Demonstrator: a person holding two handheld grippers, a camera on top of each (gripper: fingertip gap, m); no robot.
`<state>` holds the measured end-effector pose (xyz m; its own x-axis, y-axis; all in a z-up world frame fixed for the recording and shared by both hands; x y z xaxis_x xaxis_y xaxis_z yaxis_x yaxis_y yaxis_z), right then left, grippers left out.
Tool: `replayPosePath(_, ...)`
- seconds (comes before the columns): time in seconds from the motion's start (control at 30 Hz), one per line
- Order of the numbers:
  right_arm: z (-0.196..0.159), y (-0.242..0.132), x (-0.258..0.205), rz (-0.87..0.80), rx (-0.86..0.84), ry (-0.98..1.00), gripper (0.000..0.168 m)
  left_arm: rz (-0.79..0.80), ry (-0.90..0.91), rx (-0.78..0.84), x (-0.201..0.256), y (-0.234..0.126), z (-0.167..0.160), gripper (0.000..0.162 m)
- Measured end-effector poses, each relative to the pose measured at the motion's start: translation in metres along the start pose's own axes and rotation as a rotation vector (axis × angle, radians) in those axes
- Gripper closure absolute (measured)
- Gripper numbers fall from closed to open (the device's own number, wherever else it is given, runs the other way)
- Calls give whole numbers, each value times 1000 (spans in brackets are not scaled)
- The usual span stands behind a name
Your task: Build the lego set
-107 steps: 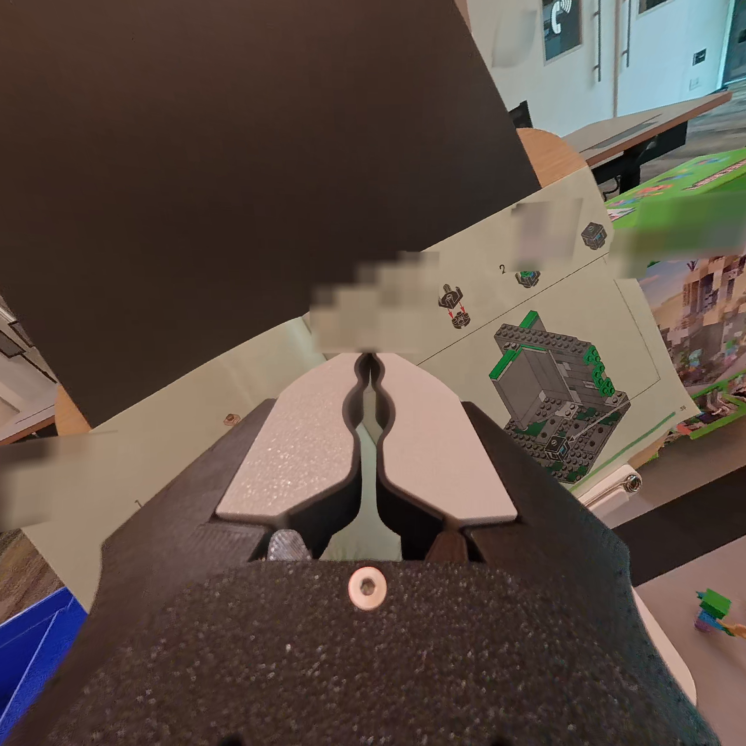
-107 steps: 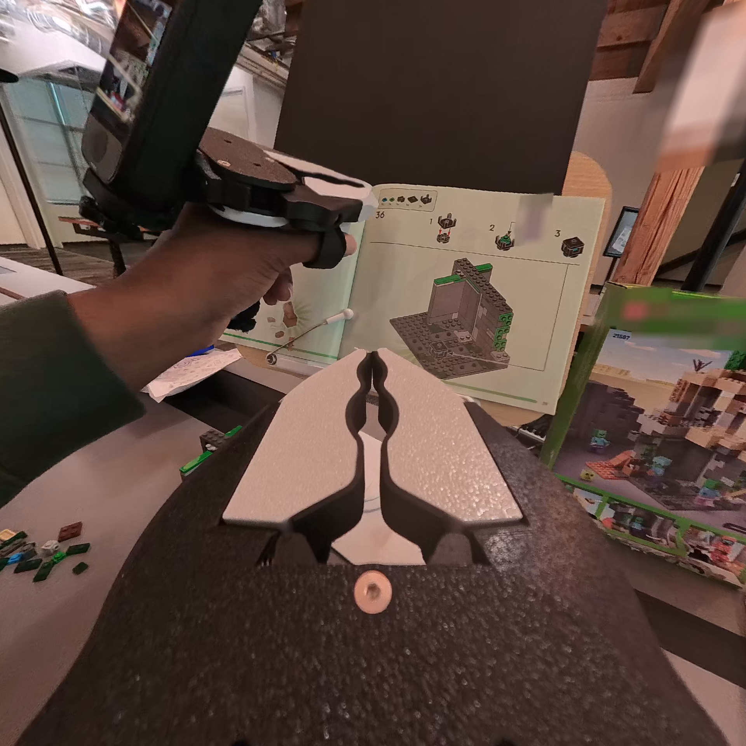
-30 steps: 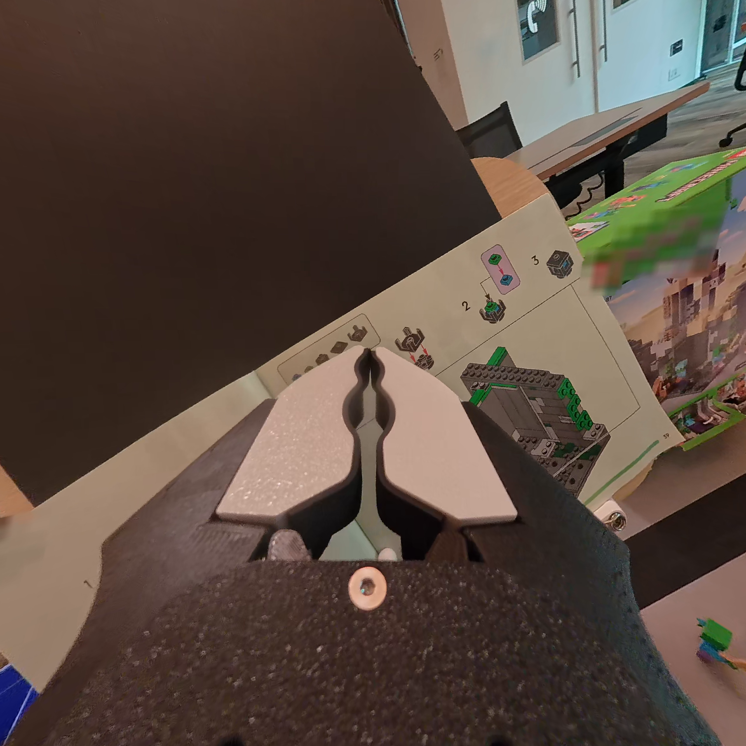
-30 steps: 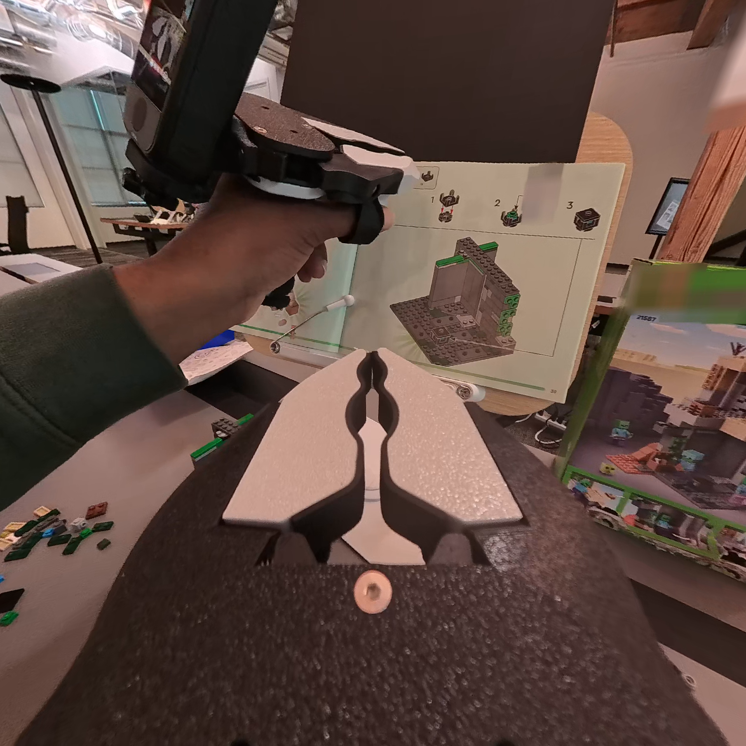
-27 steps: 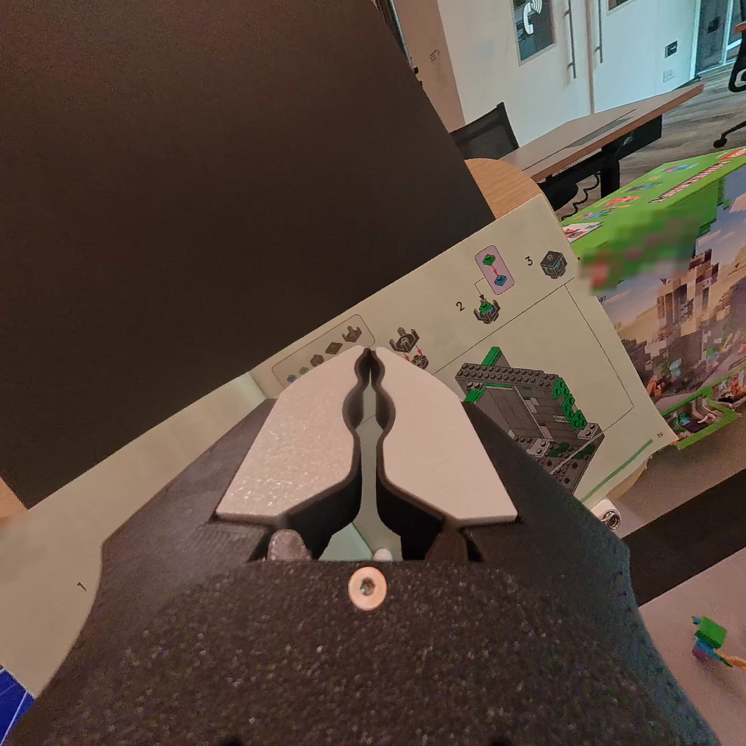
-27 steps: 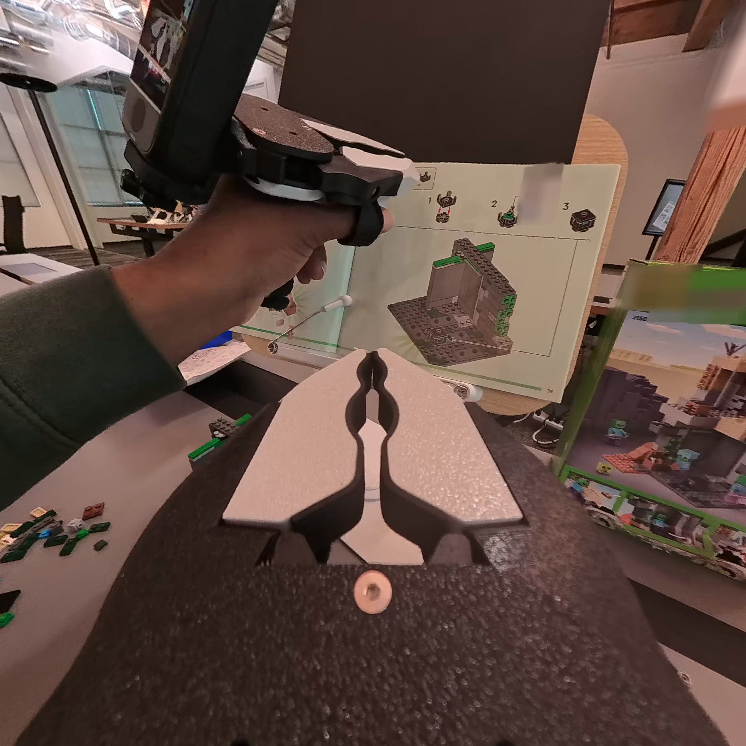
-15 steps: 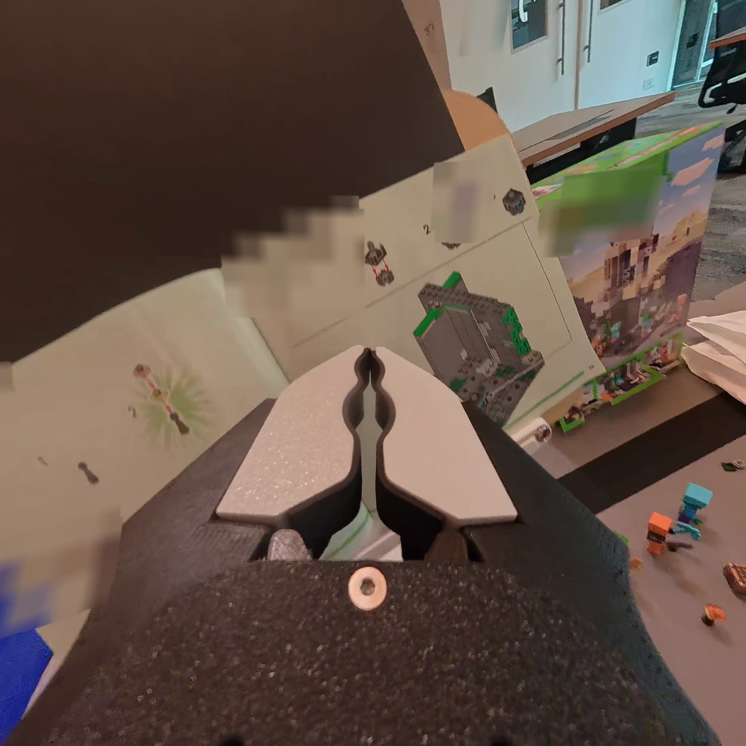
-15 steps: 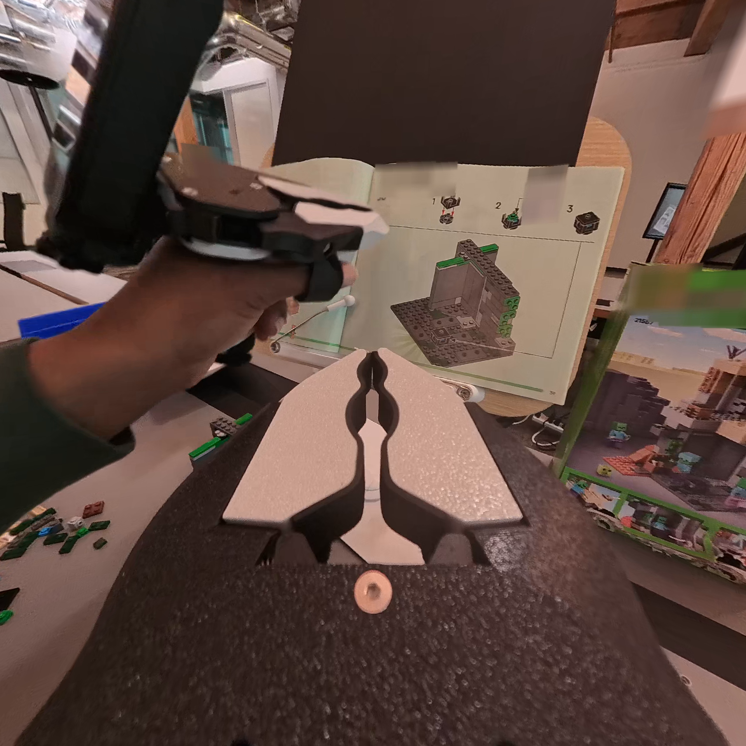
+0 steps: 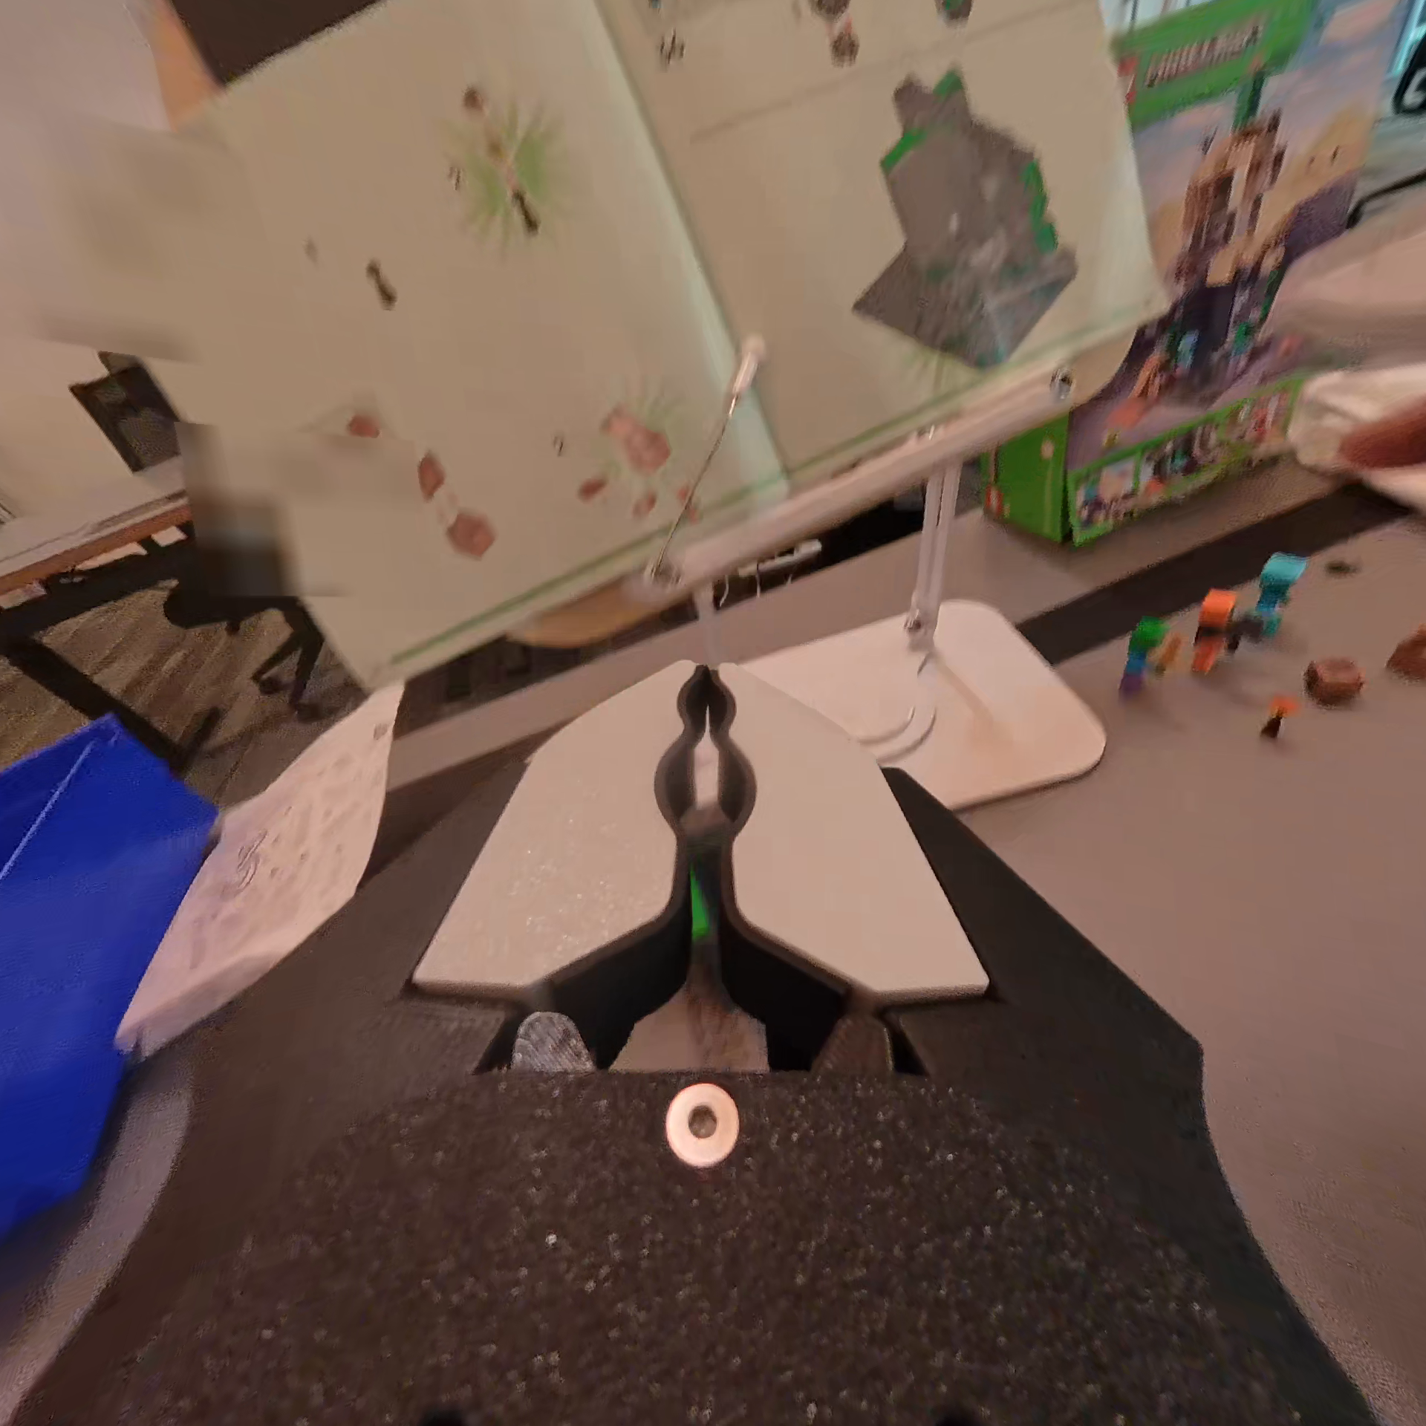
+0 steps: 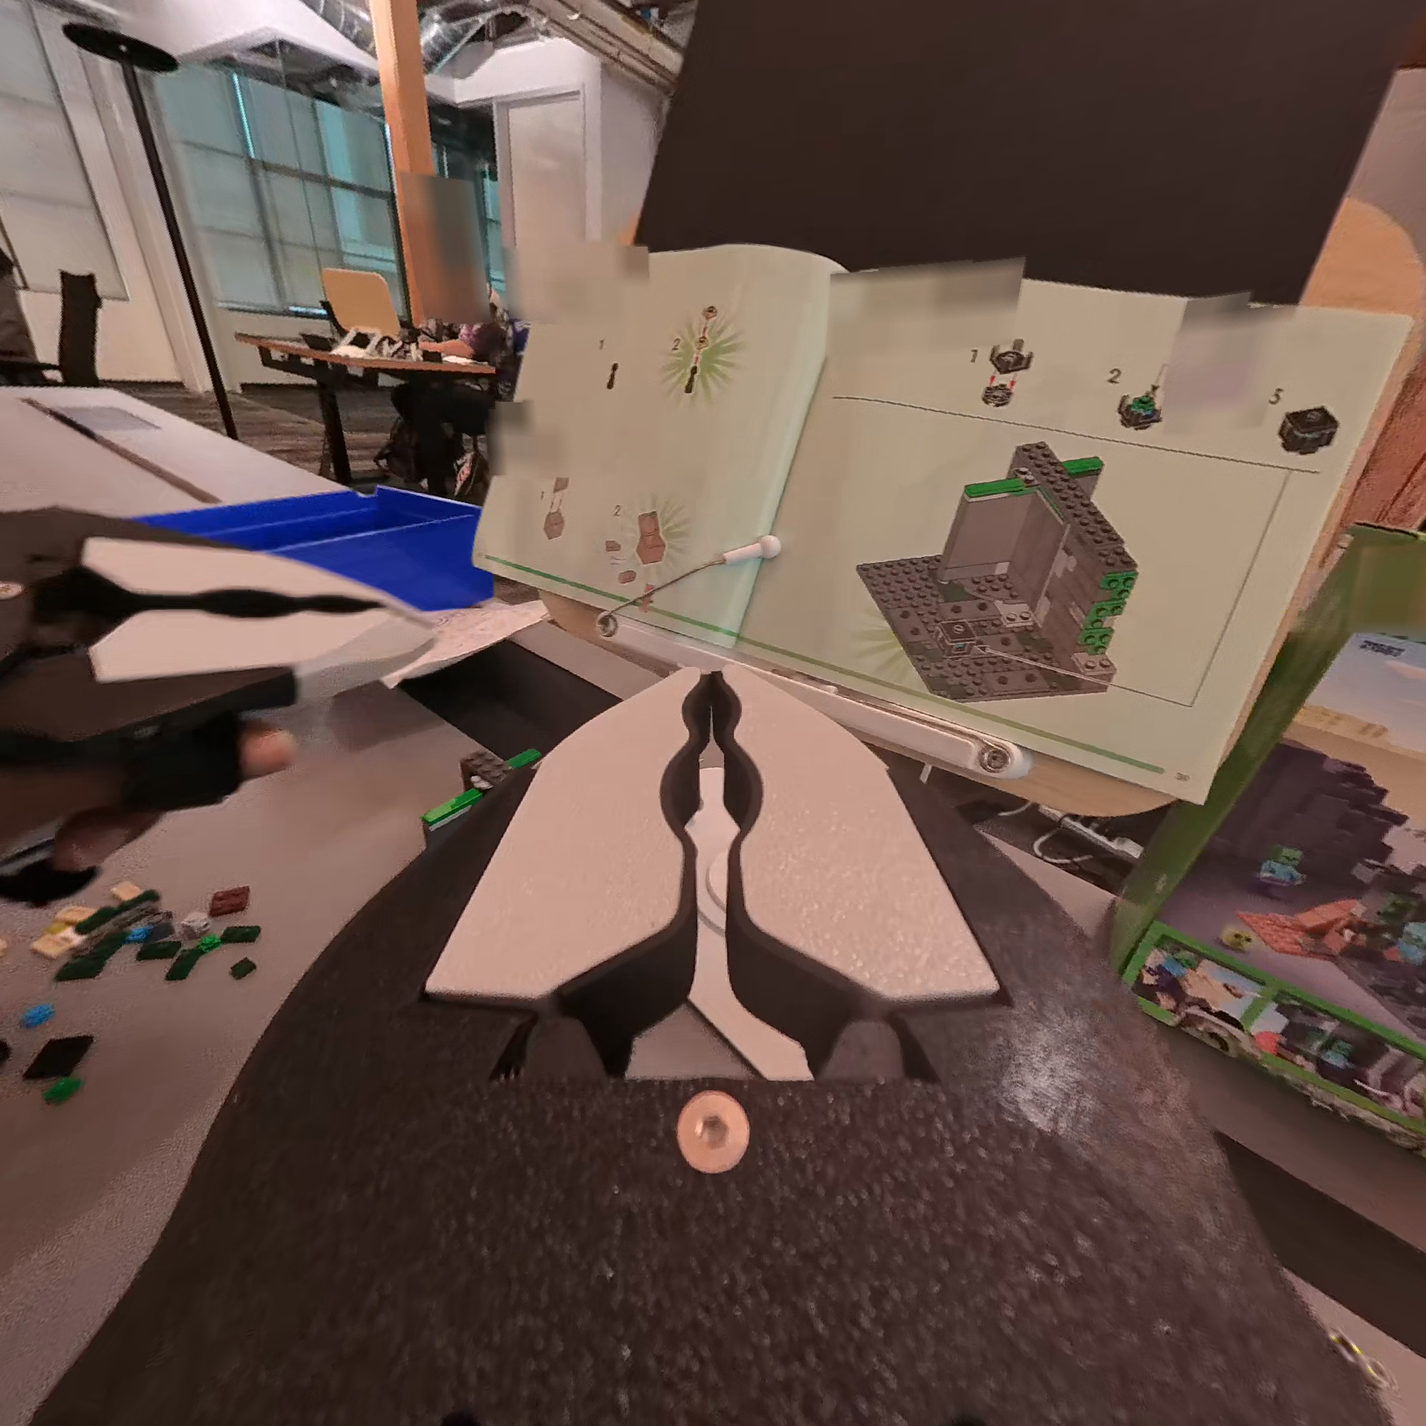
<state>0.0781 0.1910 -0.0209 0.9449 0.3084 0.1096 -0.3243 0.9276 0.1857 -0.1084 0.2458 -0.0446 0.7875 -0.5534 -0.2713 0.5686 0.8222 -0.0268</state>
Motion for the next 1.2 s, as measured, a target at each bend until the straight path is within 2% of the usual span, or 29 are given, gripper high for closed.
replayPosePath(0.23,1,-8,-26,143,-73,4,168,-17,-25,-223,-37,-86,-71,162)
replayPosePath(0.4,-20,-43,-53,275,-152,7,168,-117,-71,-361,-33,-130,-109,162)
replayPosePath(0.53,-46,-77,-70,337,-215,39,168,-249,-52,-465,-25,-148,-133,162)
replayPosePath(0.63,-64,-94,-74,348,-203,70,168,-285,-1,-519,-30,-157,-145,162)
replayPosePath(0.7,-72,-99,-74,362,-209,76,168,-313,-16,-556,-33,-164,-148,162)
replayPosePath(0.8,-76,-101,-72,384,-204,94,168,-318,-64,-531,-38,-173,-147,162)
replayPosePath(0.9,-80,-101,-73,411,-217,112,158,-345,-126,-524,-38,-179,-148,160)
replayPosePath(0.93,-81,-102,-72,414,-217,120,155,-356,-160,-518,-36,-179,-148,122)
replayPosePath(1.0,-82,-102,-72,426,-214,136,152,-392,-219,-544,-30,-179,-150,94)
replayPosePath(1.07,-84,-103,-71,439,-223,134,148,-423,-212,-511,-21,-176,-148,87)
replayPosePath(1.2,-87,-105,-72,458,-245,106,148,-453,-160,-512,-13,-169,-145,92)
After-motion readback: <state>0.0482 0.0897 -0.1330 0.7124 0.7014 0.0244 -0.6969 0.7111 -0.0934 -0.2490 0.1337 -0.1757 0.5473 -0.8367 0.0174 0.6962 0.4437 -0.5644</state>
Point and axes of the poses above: each gripper's, where its closed fingertips meet, y out along the fingers, z out of its top, x = y × z across the jaws, the point moved 8 cm from there along -y, back along the fingers, and after that the axes turned 9 degrees about x, right-handed, at the moved point
